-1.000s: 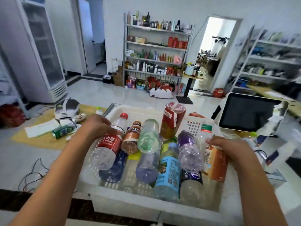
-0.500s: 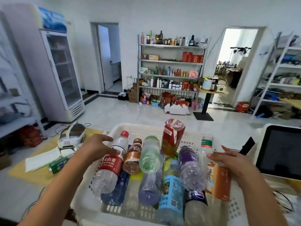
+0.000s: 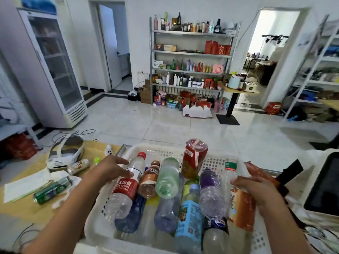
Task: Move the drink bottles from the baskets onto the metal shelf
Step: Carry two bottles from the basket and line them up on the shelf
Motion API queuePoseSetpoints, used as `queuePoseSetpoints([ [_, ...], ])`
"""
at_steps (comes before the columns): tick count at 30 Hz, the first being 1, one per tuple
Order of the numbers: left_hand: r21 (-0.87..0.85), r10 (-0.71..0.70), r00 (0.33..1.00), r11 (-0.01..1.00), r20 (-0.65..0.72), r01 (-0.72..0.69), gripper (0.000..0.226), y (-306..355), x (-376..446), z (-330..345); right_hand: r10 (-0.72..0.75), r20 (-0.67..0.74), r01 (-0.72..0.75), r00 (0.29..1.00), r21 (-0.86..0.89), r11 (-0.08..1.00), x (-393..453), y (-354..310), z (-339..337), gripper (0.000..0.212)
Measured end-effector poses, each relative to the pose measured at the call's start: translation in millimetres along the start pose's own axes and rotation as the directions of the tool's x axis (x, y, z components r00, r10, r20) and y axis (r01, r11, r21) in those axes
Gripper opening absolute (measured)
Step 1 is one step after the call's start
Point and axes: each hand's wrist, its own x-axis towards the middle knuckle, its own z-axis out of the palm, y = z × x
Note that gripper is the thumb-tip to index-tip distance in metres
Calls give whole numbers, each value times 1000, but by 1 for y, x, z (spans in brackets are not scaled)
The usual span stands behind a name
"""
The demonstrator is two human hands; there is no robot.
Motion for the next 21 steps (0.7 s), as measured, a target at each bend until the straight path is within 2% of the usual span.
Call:
queuePoseSetpoints([
  [8, -26, -11, 999, 1000, 37, 12, 55, -4, 18, -2, -10, -45, 5, 999, -97, 995, 16, 5, 12, 48],
  [11, -20, 24, 1000, 1000, -4, -24, 56, -8, 13, 3, -24, -121, 7, 992, -142, 990, 8, 3, 18, 45],
  [14, 16, 72, 993, 997, -93, -71, 55, -12, 4, 12, -137, -292, 69, 947, -234, 970, -8, -1, 29, 63],
  [16, 58, 117, 979, 992, -169, -108, 57, -17, -4, 18, -273, -380, 144, 884, -335, 931, -25, -7, 40, 70],
  [19, 117, 225, 938, 973, -262, -201, 64, -21, -15, 26, -415, -366, 289, 833, -352, 890, -66, -24, 65, 49],
  [21, 135, 268, 920, 962, -285, -238, 61, -22, -21, 31, -449, -289, 363, 846, -304, 881, -87, -30, 80, 37],
])
